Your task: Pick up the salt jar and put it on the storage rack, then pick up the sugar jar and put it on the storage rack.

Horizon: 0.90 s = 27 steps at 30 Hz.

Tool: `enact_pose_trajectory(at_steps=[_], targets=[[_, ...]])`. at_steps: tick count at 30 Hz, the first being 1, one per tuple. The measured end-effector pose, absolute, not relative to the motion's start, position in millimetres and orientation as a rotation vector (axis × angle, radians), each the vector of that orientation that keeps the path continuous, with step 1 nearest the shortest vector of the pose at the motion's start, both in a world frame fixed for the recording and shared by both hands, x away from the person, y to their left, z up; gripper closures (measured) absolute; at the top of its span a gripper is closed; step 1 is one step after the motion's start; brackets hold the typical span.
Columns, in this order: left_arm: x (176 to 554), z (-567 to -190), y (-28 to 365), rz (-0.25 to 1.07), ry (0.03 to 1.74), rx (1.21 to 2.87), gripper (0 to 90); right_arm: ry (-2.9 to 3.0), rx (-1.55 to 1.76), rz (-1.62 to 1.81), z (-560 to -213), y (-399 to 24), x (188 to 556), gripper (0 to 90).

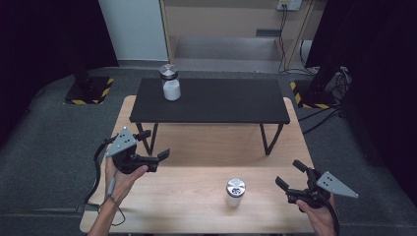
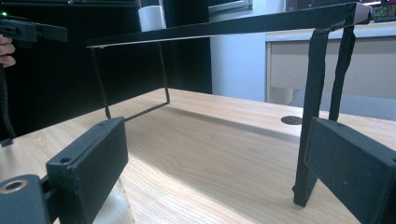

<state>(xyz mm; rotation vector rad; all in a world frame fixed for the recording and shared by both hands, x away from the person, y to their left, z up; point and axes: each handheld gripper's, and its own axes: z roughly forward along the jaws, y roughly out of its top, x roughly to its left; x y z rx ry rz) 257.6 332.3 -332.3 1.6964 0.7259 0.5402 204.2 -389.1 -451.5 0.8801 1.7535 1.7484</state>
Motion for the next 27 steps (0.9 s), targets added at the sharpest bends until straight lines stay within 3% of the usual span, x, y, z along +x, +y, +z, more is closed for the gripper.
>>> enact_pose_trajectory(at_steps=[27], targets=[[254.7, -332.1, 338.4, 0.541, 0.724, 1.682, 6.1, 1.792, 0.823, 1.748, -446.6, -388.0, 209.1, 5.7]])
